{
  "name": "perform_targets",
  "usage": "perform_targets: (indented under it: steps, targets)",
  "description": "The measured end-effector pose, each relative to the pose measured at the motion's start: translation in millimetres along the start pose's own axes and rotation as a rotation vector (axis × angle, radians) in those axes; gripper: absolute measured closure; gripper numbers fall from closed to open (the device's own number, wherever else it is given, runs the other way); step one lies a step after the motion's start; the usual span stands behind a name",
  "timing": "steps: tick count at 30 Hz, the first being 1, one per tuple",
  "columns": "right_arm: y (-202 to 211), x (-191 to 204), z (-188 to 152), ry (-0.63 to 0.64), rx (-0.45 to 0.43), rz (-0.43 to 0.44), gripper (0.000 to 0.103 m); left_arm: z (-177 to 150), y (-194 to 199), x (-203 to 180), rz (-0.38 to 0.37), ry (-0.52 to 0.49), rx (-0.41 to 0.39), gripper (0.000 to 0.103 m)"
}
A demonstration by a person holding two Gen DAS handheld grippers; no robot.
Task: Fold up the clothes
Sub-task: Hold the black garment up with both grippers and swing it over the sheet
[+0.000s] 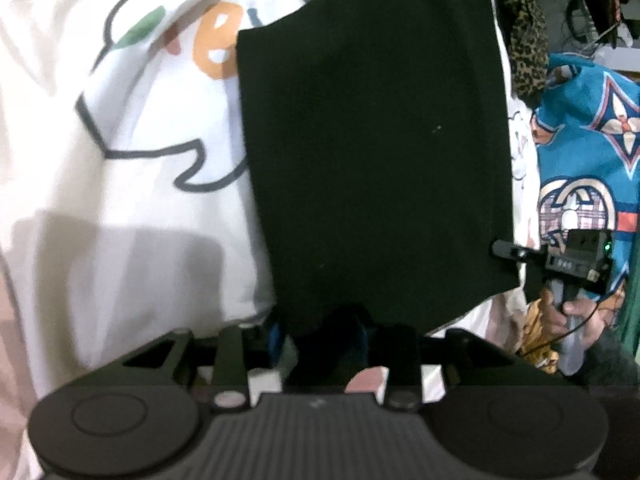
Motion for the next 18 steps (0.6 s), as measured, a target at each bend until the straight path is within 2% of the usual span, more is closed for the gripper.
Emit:
perform_targets:
  steps: [6,8,11,16,18]
  targets:
    - [0.0,-1.6,1.4,-0.015,0.0,0.02,0.064,5.8,-5.4,-7.3,-0.106,0.009,0.005,0.065]
    - [0.2,-2.7,1.5,-0.021,0.0,0.025,0.08,5.0,-3.8,-6.8,-0.114,-0.006,0.006,0.069]
    - [0.5,-4.4,1.6,-0.029,0.001,0.033,0.086,4.3,-1.2,-2.1,-0.115,0.001,0.004,0.075]
    - [1.1,-7.2,1.8,-0.043,0.003,0.046,0.087,3.7,4.9,2.9,-0.13,0.004,-0.015,0.083]
    - [1.3,-8.3,1.9,-0.049,0.004,0.051,0.085,3.6,6.4,2.3,-0.156,0.006,-0.027,0.083]
Point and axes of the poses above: each gripper's, at about its wrist camera, not at the fingertips, and y roughly against the way its jaws point, x to its left, z to its top, the point moved 6 cm from there along -y, roughly the way its jaws point, and after that the axes turned 3 degrees about -z, right-handed, at the moved point
